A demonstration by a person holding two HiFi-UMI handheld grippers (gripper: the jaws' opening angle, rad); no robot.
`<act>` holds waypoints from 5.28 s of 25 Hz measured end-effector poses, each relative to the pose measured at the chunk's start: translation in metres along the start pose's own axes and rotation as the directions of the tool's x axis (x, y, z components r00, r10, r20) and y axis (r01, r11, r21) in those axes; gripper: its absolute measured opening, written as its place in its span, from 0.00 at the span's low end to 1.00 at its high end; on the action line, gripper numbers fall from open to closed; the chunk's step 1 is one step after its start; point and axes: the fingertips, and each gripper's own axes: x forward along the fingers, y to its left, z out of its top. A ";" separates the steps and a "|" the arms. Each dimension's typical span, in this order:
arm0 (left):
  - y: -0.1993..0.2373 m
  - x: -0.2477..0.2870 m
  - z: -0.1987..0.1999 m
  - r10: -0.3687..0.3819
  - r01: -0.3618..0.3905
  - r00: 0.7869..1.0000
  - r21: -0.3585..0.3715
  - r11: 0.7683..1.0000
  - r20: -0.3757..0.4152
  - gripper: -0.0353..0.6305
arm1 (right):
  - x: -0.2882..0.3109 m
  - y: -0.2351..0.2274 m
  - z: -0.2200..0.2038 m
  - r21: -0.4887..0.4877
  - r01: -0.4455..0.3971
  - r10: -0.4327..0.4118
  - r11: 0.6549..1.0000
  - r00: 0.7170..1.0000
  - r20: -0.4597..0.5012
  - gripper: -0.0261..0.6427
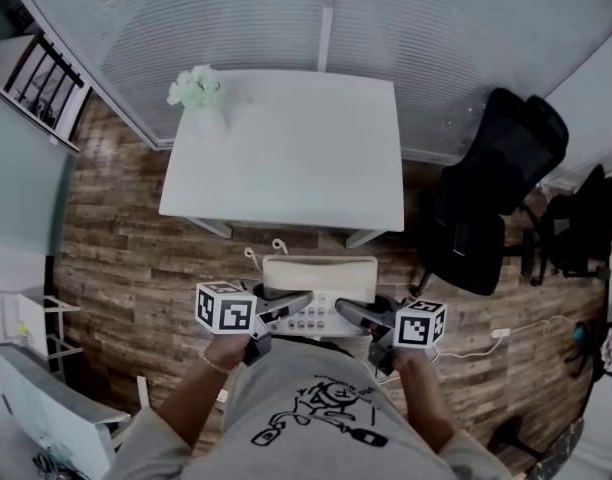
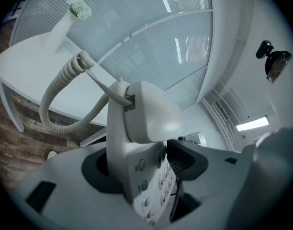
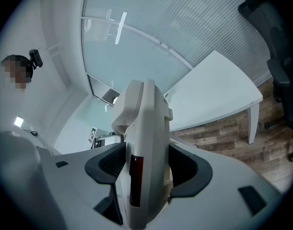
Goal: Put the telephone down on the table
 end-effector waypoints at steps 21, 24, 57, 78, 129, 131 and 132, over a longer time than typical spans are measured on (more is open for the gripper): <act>0.061 0.004 0.123 -0.031 0.031 0.999 -0.011 0.999 -0.033 0.46 | 0.082 -0.019 0.105 0.019 0.043 -0.043 0.999 0.999 0.010 0.48; 0.070 0.004 0.140 -0.036 0.035 0.999 -0.011 0.999 -0.032 0.46 | 0.093 -0.022 0.119 0.025 0.045 -0.046 0.999 0.999 0.019 0.48; 0.123 0.008 0.213 -0.037 0.035 0.999 -0.050 0.998 -0.036 0.46 | 0.152 -0.043 0.181 0.078 0.045 -0.046 0.996 0.999 0.009 0.48; 0.122 0.083 0.263 0.009 -0.012 0.999 -0.075 0.997 -0.033 0.44 | 0.127 -0.101 0.253 0.107 0.001 0.001 0.994 1.000 -0.025 0.48; 0.181 0.110 0.275 0.003 -0.017 0.996 -0.157 0.987 -0.090 0.42 | 0.159 -0.155 0.265 0.199 0.043 -0.041 0.979 0.999 -0.015 0.48; 0.187 0.111 0.275 0.005 -0.020 0.996 -0.161 0.987 -0.092 0.43 | 0.163 -0.156 0.267 0.192 0.042 -0.040 0.980 0.999 -0.016 0.48; 0.189 0.111 0.276 0.006 -0.021 0.996 -0.161 0.987 -0.094 0.43 | 0.165 -0.158 0.267 0.193 0.043 -0.041 0.980 0.999 -0.015 0.48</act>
